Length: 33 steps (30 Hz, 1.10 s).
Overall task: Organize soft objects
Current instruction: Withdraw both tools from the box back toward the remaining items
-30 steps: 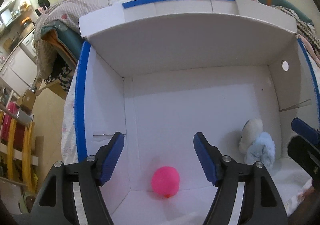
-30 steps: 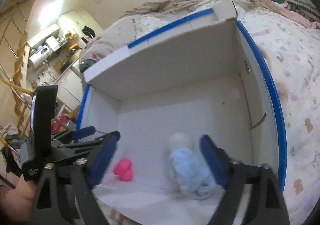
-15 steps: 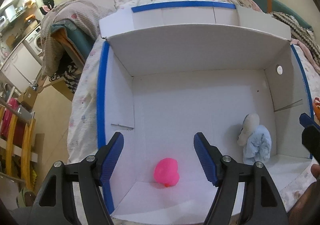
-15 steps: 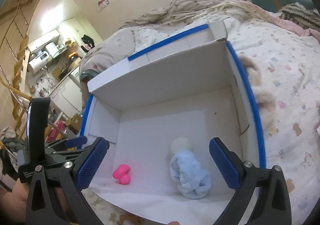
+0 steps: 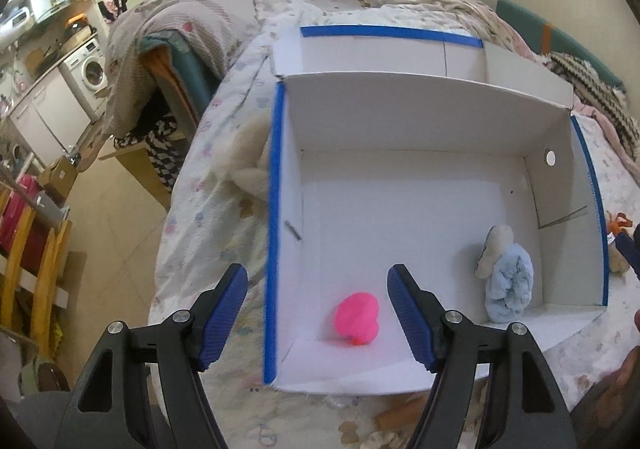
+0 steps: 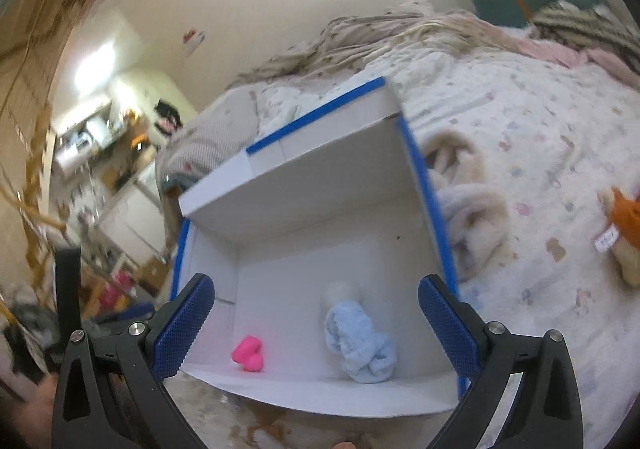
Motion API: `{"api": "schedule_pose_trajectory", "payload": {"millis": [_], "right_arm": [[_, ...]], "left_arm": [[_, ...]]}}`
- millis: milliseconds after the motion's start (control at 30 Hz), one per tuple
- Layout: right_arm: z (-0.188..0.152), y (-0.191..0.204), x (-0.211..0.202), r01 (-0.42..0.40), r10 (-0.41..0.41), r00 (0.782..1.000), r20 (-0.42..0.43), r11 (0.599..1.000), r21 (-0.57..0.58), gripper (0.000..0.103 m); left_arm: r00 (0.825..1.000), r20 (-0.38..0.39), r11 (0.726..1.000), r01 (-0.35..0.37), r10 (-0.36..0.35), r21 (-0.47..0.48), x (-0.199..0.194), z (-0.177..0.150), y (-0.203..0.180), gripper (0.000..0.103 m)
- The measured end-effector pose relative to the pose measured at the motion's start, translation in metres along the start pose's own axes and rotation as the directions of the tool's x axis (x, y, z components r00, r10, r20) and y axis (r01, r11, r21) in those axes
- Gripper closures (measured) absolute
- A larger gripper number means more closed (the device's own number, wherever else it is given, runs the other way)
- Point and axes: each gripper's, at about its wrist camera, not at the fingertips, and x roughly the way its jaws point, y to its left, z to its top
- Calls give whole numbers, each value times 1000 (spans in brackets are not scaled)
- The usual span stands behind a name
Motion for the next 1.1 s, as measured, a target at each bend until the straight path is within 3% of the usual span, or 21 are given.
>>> {"api": "schedule_pose_trajectory", "payload": {"millis": [367,700,900,1100], "right_arm": [[-21,-8,-18,59,-57,997,-43,997,42,0],[-53,7,-25,91,-92,988,-126,996,-15,0],[-71,19,-14,92,-105,972,-209,993,-72,0],[-83,10,5,162,-170,942,-290,985,-52,0]], "left_arm": [[999,-31,994,16,-20,-110,-9,-33,36,33],[998,-51,994,20,-25,-108,-5,-77,47,29],[998,-57,994,19,-25,-106,0,-84,48,29],[976,-210,972,11,-61,-233,35,-99,74,29]]}}
